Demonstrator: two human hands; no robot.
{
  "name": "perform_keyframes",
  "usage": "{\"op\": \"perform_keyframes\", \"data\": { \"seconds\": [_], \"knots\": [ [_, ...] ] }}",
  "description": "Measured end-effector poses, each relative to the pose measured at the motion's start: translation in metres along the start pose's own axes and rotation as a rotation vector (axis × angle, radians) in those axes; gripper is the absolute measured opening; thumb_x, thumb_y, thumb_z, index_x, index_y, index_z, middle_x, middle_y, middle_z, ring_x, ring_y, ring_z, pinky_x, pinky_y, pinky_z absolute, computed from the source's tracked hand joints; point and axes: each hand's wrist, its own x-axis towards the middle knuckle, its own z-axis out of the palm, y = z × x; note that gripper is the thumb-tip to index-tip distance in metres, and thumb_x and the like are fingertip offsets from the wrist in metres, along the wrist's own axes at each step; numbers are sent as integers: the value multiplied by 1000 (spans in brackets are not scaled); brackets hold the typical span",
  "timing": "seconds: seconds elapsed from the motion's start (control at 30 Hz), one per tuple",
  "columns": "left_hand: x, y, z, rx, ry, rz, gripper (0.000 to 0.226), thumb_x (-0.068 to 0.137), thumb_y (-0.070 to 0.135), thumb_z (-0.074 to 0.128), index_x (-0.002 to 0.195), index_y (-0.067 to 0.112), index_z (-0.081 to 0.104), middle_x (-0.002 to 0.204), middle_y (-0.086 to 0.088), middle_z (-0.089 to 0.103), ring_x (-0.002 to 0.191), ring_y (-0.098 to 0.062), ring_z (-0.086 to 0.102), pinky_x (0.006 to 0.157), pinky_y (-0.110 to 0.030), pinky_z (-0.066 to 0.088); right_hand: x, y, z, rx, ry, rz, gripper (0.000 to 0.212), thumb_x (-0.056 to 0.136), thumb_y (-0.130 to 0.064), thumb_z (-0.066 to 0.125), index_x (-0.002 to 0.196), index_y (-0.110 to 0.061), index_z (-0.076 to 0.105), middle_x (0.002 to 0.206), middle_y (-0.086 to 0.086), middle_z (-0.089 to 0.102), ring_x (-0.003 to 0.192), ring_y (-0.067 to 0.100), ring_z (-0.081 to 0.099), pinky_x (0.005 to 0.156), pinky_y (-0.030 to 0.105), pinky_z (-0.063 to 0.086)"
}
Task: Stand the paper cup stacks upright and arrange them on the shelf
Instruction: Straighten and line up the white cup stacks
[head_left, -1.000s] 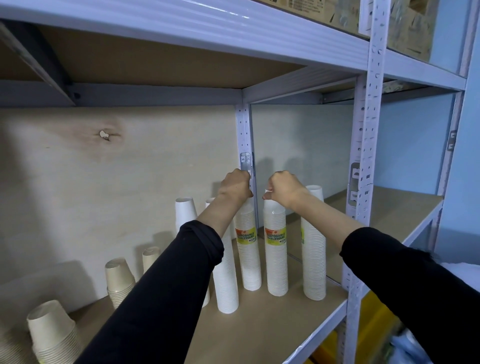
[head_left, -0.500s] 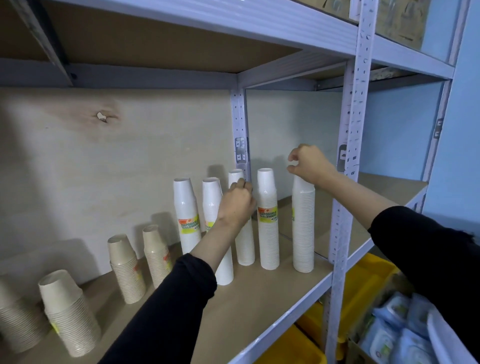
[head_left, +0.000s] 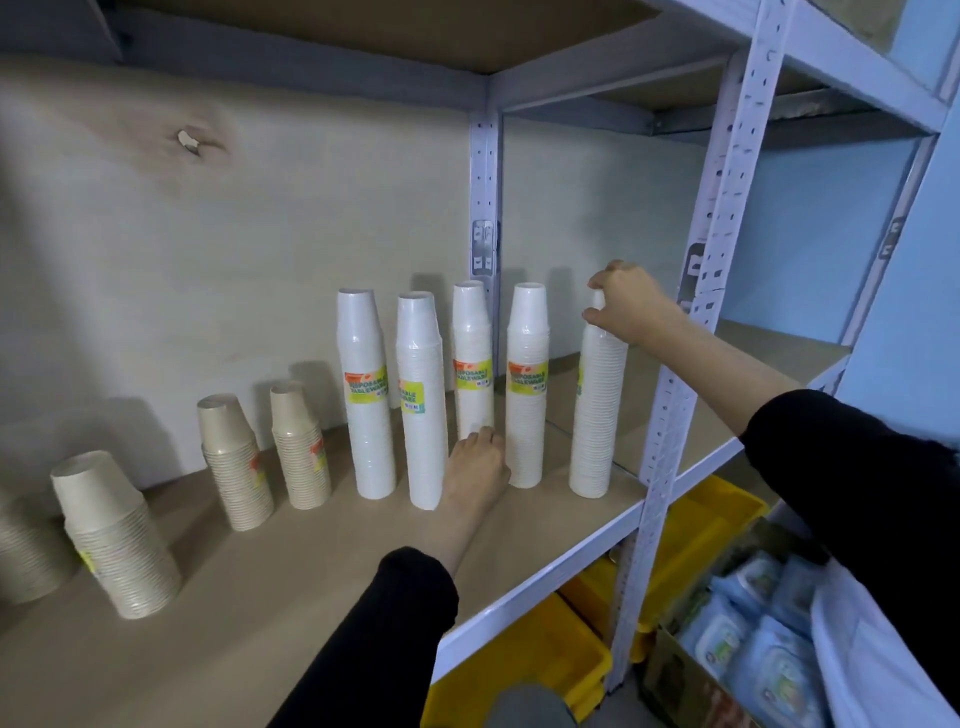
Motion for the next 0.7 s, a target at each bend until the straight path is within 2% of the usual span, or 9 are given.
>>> {"op": "perform_keyframes", "data": {
  "seconds": [0.13, 0.27, 0.5, 0.7],
  "knots": [
    [-4, -1, 20, -22, -92, -33, 31, 95, 9, 36, 120, 2, 51, 124, -15, 53, 116, -29, 52, 95, -37, 40, 0, 2, 4, -29, 55, 21, 39, 89, -16, 53, 120, 7, 54, 123, 26, 52, 112, 39, 50, 95, 42, 41],
    [-9, 0, 31, -77, -167, -65, 33, 96, 11, 36, 124, 0, 48, 129, -17, 49, 119, -30, 49, 96, -39, 40, 1, 4, 5, -59, 105, 41, 35, 91, -18, 51, 110, 10, 60, 115, 28, 56, 105, 39, 53, 89, 41, 42],
    [-15, 0, 48, -129, -187, -21, 42, 98, 20, 34, 137, 6, 41, 143, -10, 44, 128, -24, 44, 108, -33, 33, 7, 2, 7, -109, 105, 34, 41, 93, -27, 49, 112, 7, 60, 116, 25, 57, 106, 37, 52, 90, 40, 42],
    [-18, -2, 56, -211, -186, -30, 42, 100, 23, 32, 136, 5, 43, 145, -7, 43, 127, -24, 46, 104, -33, 34, 10, -1, 4, -83, 66, 48, 38, 91, -23, 52, 113, 7, 61, 118, 26, 56, 110, 39, 50, 92, 41, 41]
  ]
}}
